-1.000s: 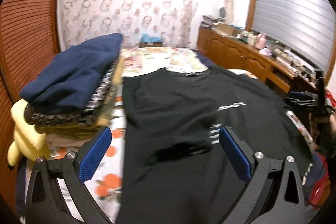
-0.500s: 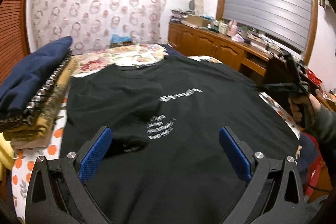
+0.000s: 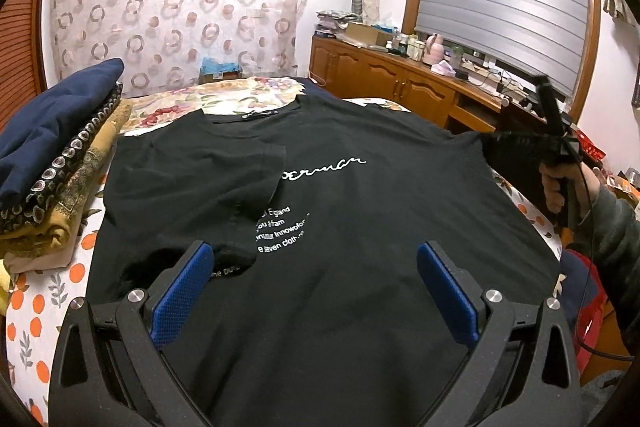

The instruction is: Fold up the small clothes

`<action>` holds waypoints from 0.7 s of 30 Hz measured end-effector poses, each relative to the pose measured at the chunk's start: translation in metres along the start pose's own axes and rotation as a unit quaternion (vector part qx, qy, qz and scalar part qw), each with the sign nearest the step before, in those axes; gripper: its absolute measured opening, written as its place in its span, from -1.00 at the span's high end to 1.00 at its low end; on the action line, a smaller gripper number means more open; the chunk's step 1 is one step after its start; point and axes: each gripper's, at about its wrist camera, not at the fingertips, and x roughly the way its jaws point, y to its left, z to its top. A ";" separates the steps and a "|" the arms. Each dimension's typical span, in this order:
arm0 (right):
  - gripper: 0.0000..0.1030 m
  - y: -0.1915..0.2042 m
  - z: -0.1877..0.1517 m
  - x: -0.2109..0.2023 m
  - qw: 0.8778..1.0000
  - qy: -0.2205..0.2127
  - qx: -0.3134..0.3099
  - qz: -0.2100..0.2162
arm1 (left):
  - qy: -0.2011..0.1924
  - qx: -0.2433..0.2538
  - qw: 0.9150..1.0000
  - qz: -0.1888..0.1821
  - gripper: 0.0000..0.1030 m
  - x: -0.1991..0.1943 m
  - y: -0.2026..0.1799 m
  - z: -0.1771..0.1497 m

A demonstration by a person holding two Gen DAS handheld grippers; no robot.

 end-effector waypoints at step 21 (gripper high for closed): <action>0.66 0.091 -0.055 -0.029 0.990 0.032 -0.105 0.090 | -0.017 -0.011 1.000 0.015 -0.99 -0.007 0.003 -0.001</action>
